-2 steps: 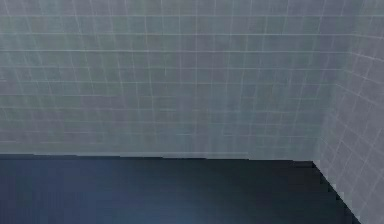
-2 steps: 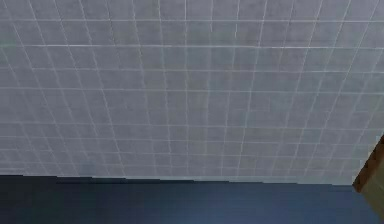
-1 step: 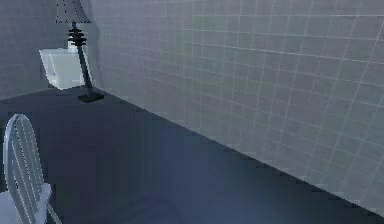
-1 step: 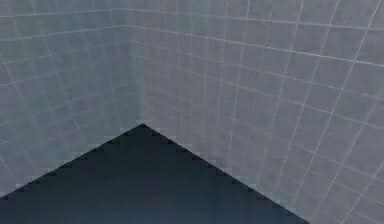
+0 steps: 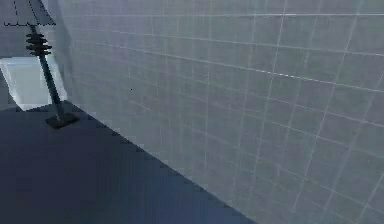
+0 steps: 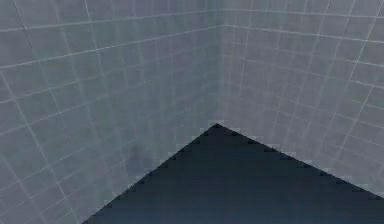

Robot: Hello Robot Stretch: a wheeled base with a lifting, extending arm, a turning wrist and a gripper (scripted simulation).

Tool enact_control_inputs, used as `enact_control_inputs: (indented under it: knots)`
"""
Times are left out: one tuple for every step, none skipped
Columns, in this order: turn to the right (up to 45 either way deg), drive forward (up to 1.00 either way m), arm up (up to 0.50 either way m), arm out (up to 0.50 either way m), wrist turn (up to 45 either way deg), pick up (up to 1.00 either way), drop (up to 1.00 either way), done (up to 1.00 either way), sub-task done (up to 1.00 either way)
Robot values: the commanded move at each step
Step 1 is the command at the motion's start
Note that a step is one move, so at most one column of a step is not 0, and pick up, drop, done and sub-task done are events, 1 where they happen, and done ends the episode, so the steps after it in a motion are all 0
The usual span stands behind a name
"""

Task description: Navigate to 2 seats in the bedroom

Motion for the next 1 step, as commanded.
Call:
enact_control_inputs:
  knots:
    - [-45.0,0.0,0.0,0.0,0.0,0.0,0.0,0.0,0.0]
